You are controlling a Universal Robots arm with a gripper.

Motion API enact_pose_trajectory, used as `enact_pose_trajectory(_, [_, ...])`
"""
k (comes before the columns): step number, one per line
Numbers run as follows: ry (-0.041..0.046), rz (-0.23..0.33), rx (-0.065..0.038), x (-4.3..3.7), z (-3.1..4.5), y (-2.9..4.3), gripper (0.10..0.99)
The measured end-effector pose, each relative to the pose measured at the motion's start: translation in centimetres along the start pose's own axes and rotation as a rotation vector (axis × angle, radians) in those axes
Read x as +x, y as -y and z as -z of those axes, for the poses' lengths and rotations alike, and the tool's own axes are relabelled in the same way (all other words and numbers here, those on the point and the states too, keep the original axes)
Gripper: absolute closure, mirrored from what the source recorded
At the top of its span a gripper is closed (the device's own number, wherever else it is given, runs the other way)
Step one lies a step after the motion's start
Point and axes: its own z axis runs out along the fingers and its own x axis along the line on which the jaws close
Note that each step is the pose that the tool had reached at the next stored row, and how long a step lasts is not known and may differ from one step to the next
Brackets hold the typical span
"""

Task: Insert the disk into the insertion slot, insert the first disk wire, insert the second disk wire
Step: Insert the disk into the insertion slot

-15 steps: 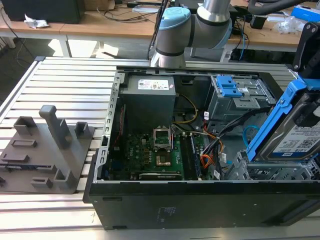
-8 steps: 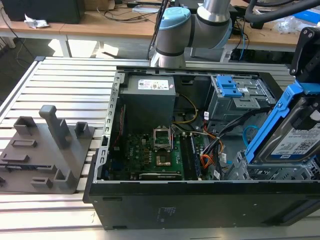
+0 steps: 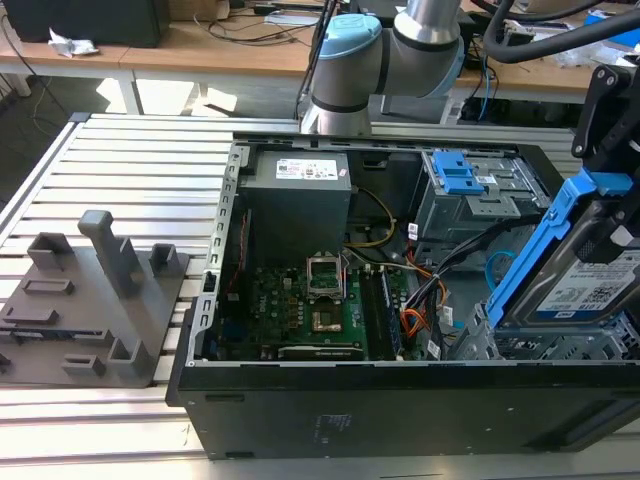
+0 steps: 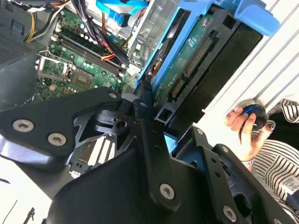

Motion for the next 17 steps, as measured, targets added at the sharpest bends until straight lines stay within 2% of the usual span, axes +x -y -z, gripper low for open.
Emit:
enact_pose_trajectory(3, [0.0001, 0.0, 0.0, -0.51, -0.1, 0.23, 0.725])
enact_pose_trajectory(8, [0.0, 0.0, -0.001, -1.28, -0.49, 1.06, 0.725])
enact_pose_trajectory(17, [0.0, -0.002, -0.002, -1.33, -1.87, 1.31, 0.725])
